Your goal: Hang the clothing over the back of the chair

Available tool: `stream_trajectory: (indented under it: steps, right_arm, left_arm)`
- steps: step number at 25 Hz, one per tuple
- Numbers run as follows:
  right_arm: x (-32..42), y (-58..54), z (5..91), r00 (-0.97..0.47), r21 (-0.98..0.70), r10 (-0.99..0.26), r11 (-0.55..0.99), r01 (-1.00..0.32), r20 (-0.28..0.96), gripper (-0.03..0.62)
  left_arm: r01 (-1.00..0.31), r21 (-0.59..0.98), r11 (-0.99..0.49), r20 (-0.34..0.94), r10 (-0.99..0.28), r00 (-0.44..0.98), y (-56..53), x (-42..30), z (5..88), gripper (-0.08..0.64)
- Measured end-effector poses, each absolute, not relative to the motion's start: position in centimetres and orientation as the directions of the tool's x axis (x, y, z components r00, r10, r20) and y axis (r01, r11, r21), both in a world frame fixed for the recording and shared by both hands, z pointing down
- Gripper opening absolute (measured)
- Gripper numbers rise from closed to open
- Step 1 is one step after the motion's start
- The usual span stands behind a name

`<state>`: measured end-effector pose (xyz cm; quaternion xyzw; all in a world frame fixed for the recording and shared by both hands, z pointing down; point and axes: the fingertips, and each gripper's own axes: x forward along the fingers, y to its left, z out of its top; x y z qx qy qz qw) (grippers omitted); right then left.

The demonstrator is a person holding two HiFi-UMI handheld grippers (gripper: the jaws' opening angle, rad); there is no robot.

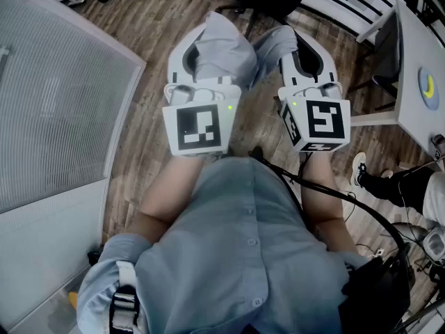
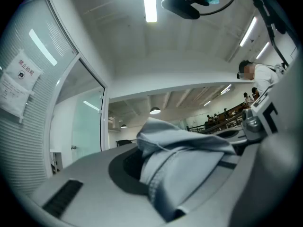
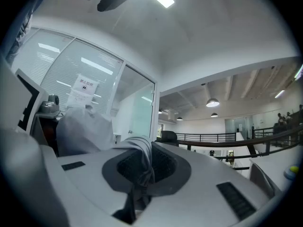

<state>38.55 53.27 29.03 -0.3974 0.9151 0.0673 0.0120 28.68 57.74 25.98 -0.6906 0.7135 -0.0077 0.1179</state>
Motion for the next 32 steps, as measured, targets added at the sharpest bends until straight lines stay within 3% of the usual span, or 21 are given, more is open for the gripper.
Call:
stream_trajectory:
  steps: [17,32]
  right_arm:
    - [42.8,49.8,30.3,-0.721,0.092,-0.691,0.715,-0.693,-0.060,0.025]
    - [33.9,35.4,30.9,-0.739,0.059,-0.674,0.737,-0.673,-0.014,0.025]
  left_arm:
    - [-0.982,-0.173,0.077,-0.143,-0.988,-0.053,54.2,32.9,27.0,0.020]
    - [-0.985,-0.142,0.099,-0.090,-0.992,-0.086,39.7,23.7,27.5,0.021]
